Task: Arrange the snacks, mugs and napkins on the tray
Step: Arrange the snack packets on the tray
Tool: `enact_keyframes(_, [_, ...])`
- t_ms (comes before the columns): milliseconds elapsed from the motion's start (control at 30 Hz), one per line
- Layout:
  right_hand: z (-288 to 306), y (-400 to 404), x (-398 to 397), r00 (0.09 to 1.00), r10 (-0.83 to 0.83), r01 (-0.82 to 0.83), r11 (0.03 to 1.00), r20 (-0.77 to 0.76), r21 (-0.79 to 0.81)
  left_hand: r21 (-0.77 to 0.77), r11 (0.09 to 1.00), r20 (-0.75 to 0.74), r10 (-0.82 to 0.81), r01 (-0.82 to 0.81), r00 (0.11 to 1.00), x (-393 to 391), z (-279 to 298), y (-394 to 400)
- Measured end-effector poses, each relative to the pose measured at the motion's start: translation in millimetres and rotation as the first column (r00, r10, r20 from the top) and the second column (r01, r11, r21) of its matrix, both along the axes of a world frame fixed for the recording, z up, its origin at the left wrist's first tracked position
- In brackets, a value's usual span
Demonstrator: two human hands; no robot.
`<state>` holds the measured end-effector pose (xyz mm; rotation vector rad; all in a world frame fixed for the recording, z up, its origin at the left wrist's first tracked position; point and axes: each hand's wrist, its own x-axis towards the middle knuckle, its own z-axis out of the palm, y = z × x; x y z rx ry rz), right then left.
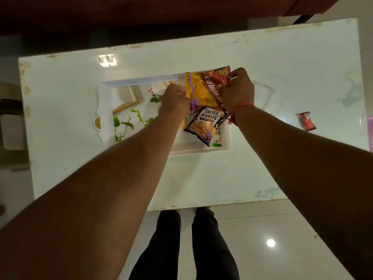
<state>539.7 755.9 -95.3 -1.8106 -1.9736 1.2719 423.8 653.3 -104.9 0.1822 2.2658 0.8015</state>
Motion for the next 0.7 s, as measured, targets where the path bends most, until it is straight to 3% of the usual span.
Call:
enact_keyframes(100, [-2.4,8.9,7.7,0.998,-0.063,0.063,0.998,0.008,-0.021,-0.05,0.996,-0.065,-0.081,0.078,0.995,-2.5,-4.5,0.4])
enact_keyframes(367, [-4.4,-6.5,22.4,0.998,0.038,-0.037,0.999,-0.04,0.017,-0.017,0.985,-0.073,-0.175,0.174,0.982,4.2,-10.6,-7.7])
enact_keyframes(700, [-4.6,-16.0,31.0,0.964,-0.132,0.13,0.991,-0.231,-0.027,0.035,0.919,-0.12,-0.386,0.392,0.915,11.8,-11.6,-6.3])
